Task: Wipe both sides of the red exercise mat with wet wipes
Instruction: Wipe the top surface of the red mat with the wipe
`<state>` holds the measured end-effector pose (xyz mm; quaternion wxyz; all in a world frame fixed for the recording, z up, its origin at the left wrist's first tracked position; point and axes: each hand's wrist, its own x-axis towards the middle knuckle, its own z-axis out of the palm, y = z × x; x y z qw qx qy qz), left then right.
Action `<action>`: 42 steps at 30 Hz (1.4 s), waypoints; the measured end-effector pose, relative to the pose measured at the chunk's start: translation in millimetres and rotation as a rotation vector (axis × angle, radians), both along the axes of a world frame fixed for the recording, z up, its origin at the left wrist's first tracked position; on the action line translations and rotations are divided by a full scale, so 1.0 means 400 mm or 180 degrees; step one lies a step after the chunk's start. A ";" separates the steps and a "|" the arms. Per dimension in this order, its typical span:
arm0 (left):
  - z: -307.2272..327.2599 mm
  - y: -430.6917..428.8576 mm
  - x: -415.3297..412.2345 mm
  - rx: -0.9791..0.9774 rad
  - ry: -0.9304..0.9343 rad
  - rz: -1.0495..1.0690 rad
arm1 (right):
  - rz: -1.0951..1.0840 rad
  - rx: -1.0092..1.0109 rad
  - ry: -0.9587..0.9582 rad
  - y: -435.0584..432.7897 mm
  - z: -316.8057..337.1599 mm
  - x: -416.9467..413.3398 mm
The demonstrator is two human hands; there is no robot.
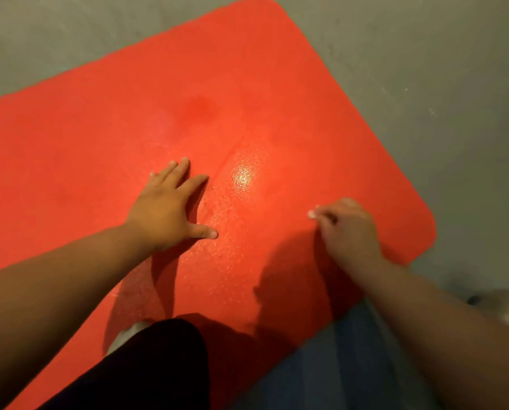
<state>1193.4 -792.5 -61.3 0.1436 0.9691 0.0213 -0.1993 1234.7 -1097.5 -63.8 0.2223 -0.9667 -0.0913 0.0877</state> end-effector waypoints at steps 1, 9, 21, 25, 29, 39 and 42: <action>0.001 0.007 0.000 -0.0014 -0.0005 -0.0034 | -0.0741 0.0073 0.0084 -0.028 0.007 0.055; 0.007 0.006 0.002 0.0013 0.0076 -0.0097 | 0.1363 0.0015 0.0826 0.184 0.017 -0.183; -0.020 0.038 -0.016 0.0231 -0.0066 -0.0485 | 0.0615 -0.0033 -0.0099 0.216 -0.009 -0.074; -0.028 0.048 -0.016 -0.0134 -0.0173 -0.0238 | 0.2147 0.0310 0.0561 0.234 -0.031 -0.129; -0.029 0.085 -0.027 0.0091 -0.0229 -0.0321 | 0.0144 0.0294 0.0081 0.140 -0.009 0.109; -0.043 0.110 -0.006 0.0171 -0.0236 0.0136 | 0.2646 0.0474 -0.0226 0.297 -0.028 -0.020; -0.042 0.124 0.006 0.0374 -0.0318 0.0121 | 0.1345 -0.0021 -0.0223 0.230 -0.027 0.162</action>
